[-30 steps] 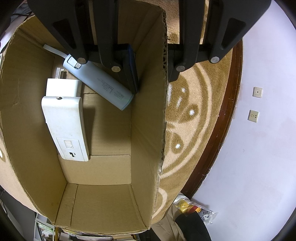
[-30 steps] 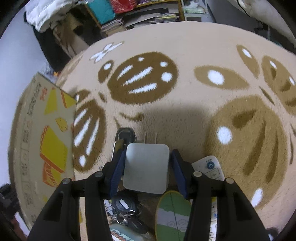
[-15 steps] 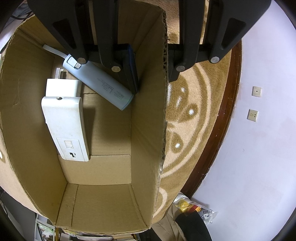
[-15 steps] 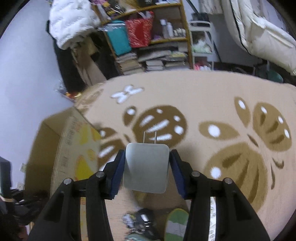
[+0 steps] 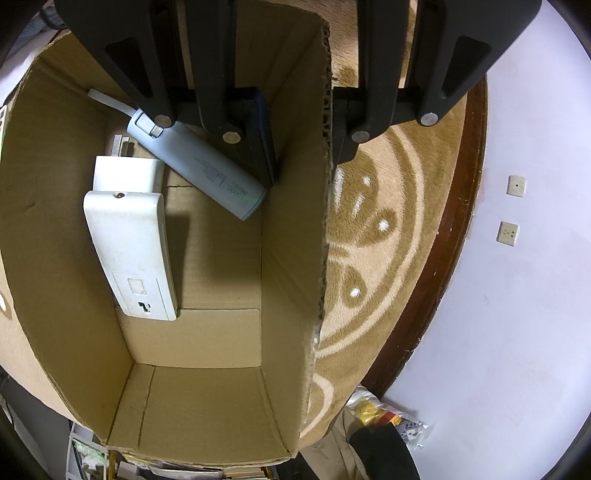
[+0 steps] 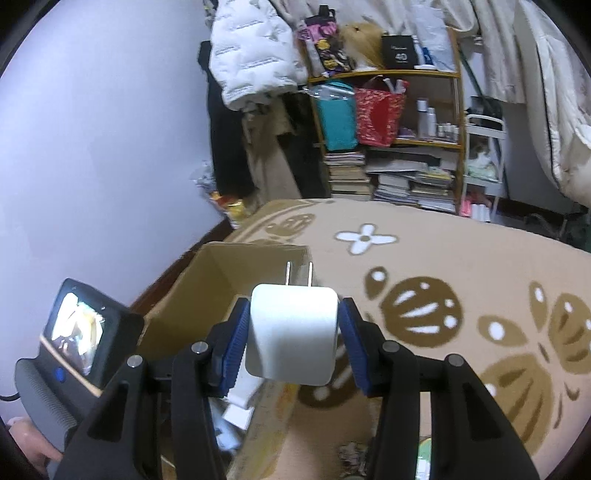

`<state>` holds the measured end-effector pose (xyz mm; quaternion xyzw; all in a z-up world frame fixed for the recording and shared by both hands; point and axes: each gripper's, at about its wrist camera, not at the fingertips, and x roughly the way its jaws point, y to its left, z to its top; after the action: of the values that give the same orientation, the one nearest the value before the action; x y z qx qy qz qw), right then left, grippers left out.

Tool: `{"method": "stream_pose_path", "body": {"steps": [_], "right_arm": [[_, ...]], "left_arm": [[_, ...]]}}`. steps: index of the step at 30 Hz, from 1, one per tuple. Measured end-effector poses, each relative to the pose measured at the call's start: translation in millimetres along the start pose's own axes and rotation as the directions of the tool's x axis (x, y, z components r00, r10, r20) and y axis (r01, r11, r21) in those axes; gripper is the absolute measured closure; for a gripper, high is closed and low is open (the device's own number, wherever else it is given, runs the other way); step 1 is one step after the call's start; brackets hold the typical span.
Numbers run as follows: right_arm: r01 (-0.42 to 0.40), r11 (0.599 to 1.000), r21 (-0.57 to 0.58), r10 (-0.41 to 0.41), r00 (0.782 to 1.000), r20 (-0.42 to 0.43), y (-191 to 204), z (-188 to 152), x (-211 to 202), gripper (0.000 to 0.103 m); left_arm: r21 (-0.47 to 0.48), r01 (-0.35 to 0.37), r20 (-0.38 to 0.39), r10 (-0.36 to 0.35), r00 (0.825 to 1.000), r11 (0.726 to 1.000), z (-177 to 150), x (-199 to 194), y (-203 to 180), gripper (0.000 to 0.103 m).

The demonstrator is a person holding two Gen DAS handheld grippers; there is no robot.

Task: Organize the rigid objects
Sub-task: 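Carry the white plug adapter with the right tool and release it into the box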

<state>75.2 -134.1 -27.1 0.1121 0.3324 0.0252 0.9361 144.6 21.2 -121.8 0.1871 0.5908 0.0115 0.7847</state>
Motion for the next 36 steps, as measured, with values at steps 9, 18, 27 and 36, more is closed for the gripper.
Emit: {"method": "stream_pose_path", "body": {"steps": [9,18,27,36], "right_arm": [[-0.084,0.996,-0.029,0.083,0.996,-0.03,16,-16,17,0.052],[-0.097,0.994,-0.043,0.095,0.994,-0.051,20,-21,26,0.051],[-0.068,0.996,-0.058,0.066,0.997,-0.035,16,-15,18,0.051],[0.014,1.0,-0.028,-0.015,1.0,-0.019,-3,-9,13,0.009]], "left_arm": [[-0.014,0.016,-0.001,-0.016,1.0,1.0,-1,1,4,0.08],[-0.021,0.029,-0.003,-0.029,1.0,0.999,-2,1,8,0.08],[-0.02,0.03,0.002,-0.03,1.0,0.999,-4,0,10,0.08],[-0.021,0.033,-0.001,-0.033,0.999,0.999,-4,-2,9,0.079]]}}
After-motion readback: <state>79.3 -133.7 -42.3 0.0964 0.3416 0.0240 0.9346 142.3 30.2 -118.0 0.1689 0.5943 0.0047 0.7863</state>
